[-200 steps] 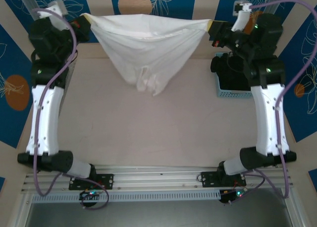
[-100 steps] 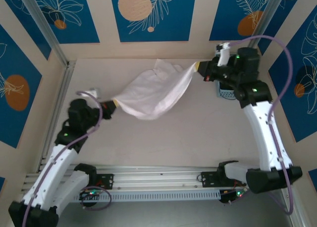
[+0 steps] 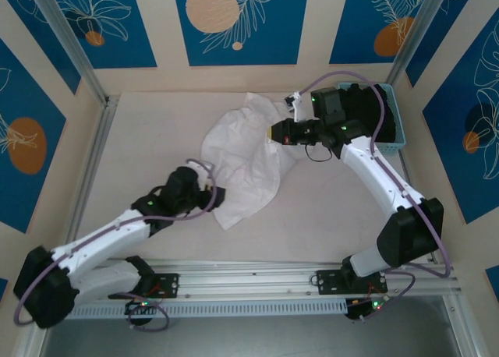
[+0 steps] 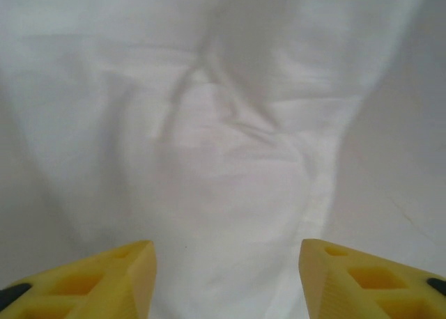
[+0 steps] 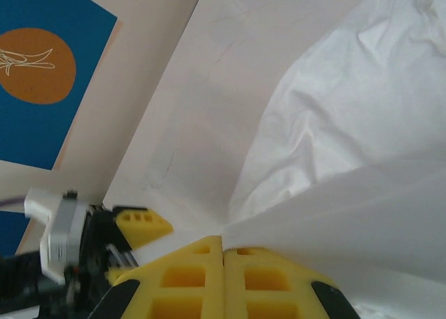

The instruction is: Fold the inside-out t-shirt

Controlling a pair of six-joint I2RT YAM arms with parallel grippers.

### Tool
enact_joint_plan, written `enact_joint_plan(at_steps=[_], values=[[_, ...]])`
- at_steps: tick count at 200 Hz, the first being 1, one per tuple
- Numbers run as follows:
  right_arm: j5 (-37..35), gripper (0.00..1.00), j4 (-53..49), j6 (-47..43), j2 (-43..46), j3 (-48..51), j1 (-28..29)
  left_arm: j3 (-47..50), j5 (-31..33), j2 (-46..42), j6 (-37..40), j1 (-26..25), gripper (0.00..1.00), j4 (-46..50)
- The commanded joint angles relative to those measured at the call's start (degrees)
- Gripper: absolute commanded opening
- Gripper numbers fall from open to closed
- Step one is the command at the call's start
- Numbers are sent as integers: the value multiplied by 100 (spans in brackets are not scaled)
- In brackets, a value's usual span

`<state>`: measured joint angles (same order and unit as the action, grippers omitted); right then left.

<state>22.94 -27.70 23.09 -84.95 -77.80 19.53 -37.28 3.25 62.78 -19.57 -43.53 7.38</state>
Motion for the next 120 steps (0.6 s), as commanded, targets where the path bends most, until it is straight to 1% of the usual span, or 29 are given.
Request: enact_joint_plan(at_steps=[1,19,45,77,101,120], values=[[33,1,96,91,-133,-72,6,-410,9,884,490,-623,51,-1025],[-61,1,64,88,-234,-118,-81,-803,81,1752,739,-981,45,-1421],[31,1,25,158,-430,-176,-355,-1410,254,2893,1258,-1290,44,-1745],[204,1,12,192,-666,-267,-643,-2130,517,4003,1598,-1359,46,-1727],[305,1,35,196,-813,-315,-817,-2579,661,4600,1736,-1360,47,-1541],[363,1,63,204,-873,-325,-896,-2903,741,4957,1790,-1358,44,-1327]])
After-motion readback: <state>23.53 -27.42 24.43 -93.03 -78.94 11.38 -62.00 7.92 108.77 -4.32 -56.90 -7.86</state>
